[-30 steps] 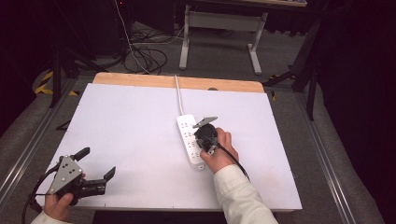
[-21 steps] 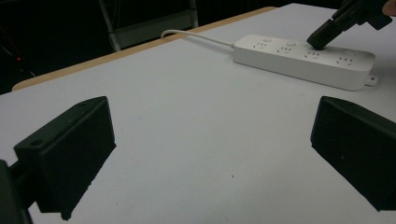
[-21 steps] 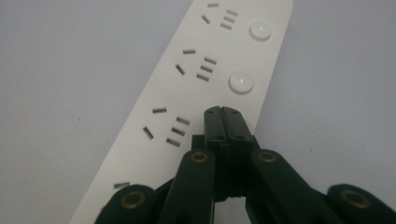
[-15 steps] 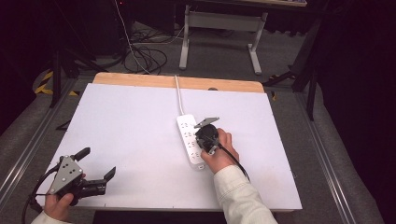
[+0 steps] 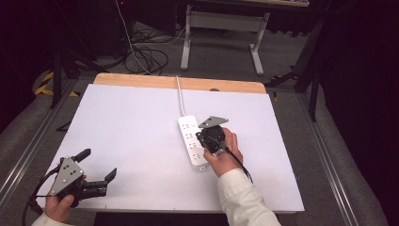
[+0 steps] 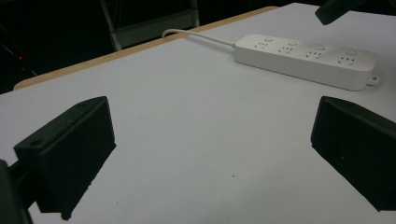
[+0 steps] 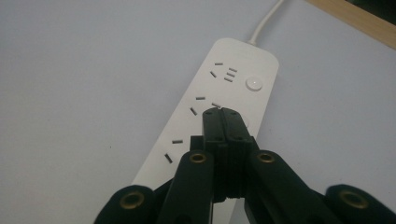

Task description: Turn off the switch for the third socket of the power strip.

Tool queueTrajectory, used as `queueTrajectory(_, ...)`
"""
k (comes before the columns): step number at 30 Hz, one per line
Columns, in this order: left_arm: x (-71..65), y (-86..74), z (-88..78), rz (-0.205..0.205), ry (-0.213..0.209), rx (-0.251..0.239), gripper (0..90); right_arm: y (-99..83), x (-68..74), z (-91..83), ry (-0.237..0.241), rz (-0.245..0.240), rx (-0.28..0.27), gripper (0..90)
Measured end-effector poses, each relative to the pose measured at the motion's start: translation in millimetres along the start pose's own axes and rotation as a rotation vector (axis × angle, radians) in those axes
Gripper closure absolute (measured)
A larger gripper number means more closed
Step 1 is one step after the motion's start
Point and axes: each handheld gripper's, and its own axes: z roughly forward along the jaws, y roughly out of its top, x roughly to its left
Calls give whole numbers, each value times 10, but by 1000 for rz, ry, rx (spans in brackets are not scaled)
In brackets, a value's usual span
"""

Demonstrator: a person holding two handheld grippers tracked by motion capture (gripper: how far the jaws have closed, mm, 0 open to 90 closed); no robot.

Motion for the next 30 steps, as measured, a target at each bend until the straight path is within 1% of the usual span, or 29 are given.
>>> queueTrajectory(4, 5, -2, 5, -2, 1, 1, 3, 33, -3, -68, 9, 11, -21, 900)
queueTrajectory(14, 5, -5, 6, -3, 5, 3, 3, 89, 25, -151, 15, 6, -30, 900)
queueTrajectory(18, 3, -5, 7, -3, 4, 7, 3, 98, 36, -173, 18, -27, -40, 900)
queueTrajectory(19, 2, -6, 7, -3, 4, 7, 3, 100, 38, -183, 17, -36, -48, 864)
queueTrajectory(20, 2, -7, 8, -4, 4, 6, 3, 103, 39, -189, 15, -46, -66, 806)
queueTrajectory(22, 7, -9, 5, -5, 5, 7, 2, 111, 40, -212, 8, -66, -98, 724)
queueTrajectory(24, 10, -9, 2, -8, 6, 5, 3, 119, 37, -243, 4, -70, -120, 624)
queueTrajectory(28, 5, -8, 5, -10, 3, 2, 3, 127, 30, -316, 8, -70, -147, 513)
queueTrajectory(30, 7, -8, 4, -5, 5, 6, 2, 116, 42, -352, 6, -87, -163, 453)
